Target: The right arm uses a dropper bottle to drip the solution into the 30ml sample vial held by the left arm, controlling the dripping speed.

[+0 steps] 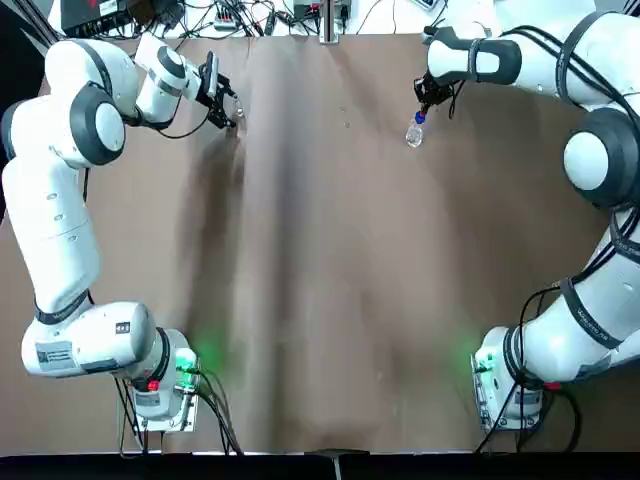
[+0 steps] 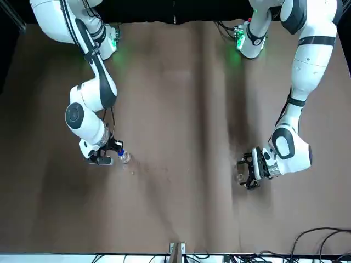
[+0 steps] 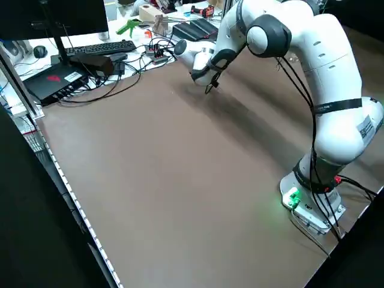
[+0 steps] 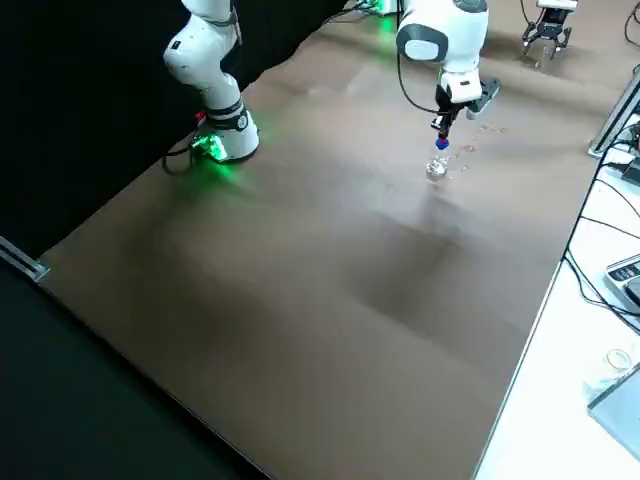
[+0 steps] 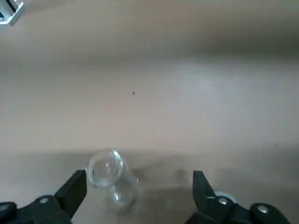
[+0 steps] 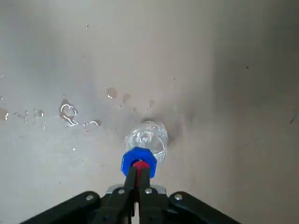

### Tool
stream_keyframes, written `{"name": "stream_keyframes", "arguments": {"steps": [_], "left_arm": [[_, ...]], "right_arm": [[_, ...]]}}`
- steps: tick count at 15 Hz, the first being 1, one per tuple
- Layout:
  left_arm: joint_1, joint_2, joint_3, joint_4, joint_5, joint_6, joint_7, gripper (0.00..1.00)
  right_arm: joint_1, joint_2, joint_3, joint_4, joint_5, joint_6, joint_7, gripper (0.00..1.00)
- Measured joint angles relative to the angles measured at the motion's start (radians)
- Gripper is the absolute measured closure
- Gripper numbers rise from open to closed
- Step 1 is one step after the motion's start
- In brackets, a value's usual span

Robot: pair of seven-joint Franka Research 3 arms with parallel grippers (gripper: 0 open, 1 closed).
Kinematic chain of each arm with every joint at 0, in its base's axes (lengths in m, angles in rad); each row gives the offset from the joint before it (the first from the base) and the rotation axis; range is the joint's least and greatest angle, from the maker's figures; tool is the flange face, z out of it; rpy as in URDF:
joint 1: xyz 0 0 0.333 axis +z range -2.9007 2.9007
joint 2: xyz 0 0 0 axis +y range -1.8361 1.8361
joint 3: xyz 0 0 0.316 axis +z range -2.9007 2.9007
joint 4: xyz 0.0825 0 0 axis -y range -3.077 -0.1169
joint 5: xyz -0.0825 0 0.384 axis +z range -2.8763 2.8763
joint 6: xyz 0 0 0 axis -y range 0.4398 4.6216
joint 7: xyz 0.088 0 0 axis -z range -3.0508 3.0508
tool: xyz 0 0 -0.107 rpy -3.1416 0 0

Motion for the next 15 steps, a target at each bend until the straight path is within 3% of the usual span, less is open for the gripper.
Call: {"name": "stream_keyframes", "arguments": {"steps": [9, 12, 15], "left_arm": [[-0.021, 0.034, 0.004, 0.006, -0.055, 0.069, -0.022, 0.02], [-0.017, 0.037, 0.004, 0.010, -0.059, 0.072, -0.082, 0.08], [-0.016, 0.037, 0.004, 0.013, -0.073, 0.072, -0.100, 0.36]], "right_arm": [[0.000, 0.000, 0.000, 0.006, -0.002, -0.022, 0.012, 0.95], [0.000, 0.000, 0.000, 0.006, -0.002, -0.023, 0.012, 0.93], [0.000, 0.000, 0.000, 0.006, -0.002, -0.023, 0.012, 0.92]]}}
